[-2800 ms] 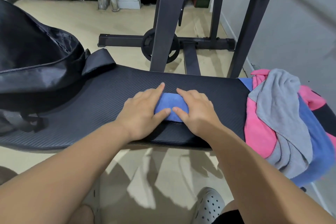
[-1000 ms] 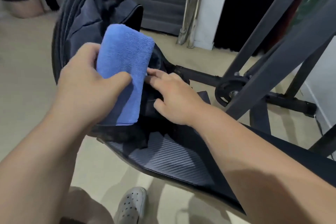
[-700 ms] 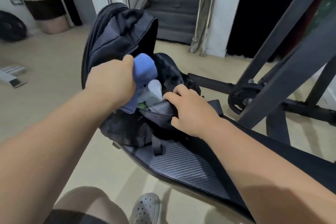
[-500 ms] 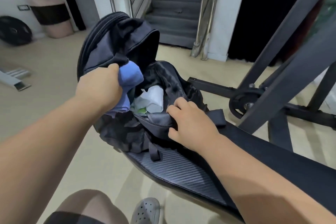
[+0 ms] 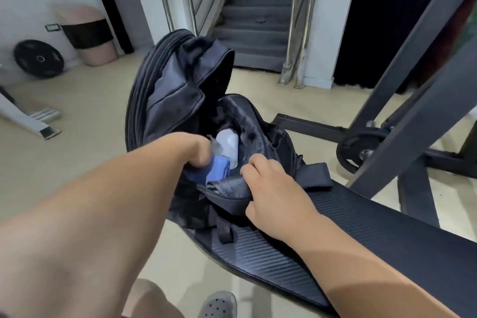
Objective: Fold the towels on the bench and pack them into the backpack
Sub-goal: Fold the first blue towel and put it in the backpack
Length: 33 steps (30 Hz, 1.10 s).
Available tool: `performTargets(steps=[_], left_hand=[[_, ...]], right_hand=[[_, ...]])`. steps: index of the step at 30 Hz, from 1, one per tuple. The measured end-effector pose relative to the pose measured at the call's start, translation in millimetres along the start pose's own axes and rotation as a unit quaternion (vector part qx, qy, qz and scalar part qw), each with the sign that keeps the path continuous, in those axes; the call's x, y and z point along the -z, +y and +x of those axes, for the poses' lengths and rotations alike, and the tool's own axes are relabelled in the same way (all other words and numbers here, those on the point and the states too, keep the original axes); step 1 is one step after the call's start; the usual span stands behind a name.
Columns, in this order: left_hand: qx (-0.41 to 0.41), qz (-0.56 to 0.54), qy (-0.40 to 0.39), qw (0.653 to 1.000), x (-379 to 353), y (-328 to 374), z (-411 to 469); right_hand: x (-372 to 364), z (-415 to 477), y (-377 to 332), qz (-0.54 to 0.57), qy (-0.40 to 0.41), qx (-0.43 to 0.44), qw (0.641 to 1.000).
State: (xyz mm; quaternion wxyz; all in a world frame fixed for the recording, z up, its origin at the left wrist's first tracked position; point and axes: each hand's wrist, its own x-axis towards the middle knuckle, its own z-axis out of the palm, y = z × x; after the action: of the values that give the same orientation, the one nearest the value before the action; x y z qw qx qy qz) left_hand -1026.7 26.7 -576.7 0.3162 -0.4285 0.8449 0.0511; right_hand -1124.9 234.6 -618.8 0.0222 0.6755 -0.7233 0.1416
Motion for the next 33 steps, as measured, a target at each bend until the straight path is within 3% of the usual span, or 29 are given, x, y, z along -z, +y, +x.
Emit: performTargets(steps=[3,5,7,10,11,14,16,19,22,26,29,33], left_hand=[[-0.015,0.079,-0.094,0.992,-6,12,7],[-0.026,0.096,-0.105,0.99,-6,15,8],[-0.008,0.06,-0.043,0.997,-7,17,10],[0.036,0.009,0.215,0.976,-8,21,2],[0.032,0.016,0.249,0.968,-9,23,-5],[-0.076,0.007,0.167,0.983,-22,27,-19],[-0.098,-0.006,0.111,0.989,-33,28,-31],[-0.075,-0.109,0.2,0.971,-41,21,-34],[-0.052,-0.062,0.297,0.952,-36,32,-32],[-0.01,0.042,0.169,0.985,-17,44,1],[-0.022,0.088,0.153,0.984,-22,47,22],[-0.01,0.016,0.074,0.997,-44,42,31]], right_hand=[[-2,1,2,0.0,0.003,0.0,1.0],[-4,2,3,0.005,0.008,-0.005,1.0],[-6,1,3,0.006,0.011,-0.008,1.0],[-8,1,1,0.002,0.017,-0.006,1.0],[-8,1,1,0.0,0.019,-0.006,1.0],[-7,0,-2,-0.002,0.022,-0.008,1.0],[-7,-1,-3,0.0,0.02,-0.008,1.0],[-7,-4,-3,0.003,0.013,-0.013,1.0],[-7,-7,-1,0.0,0.009,-0.016,1.0],[-7,-6,-2,0.011,0.008,-0.018,1.0],[-6,-5,0,0.008,0.004,-0.012,1.0],[-4,-6,0,-0.007,0.024,-0.001,1.0]])
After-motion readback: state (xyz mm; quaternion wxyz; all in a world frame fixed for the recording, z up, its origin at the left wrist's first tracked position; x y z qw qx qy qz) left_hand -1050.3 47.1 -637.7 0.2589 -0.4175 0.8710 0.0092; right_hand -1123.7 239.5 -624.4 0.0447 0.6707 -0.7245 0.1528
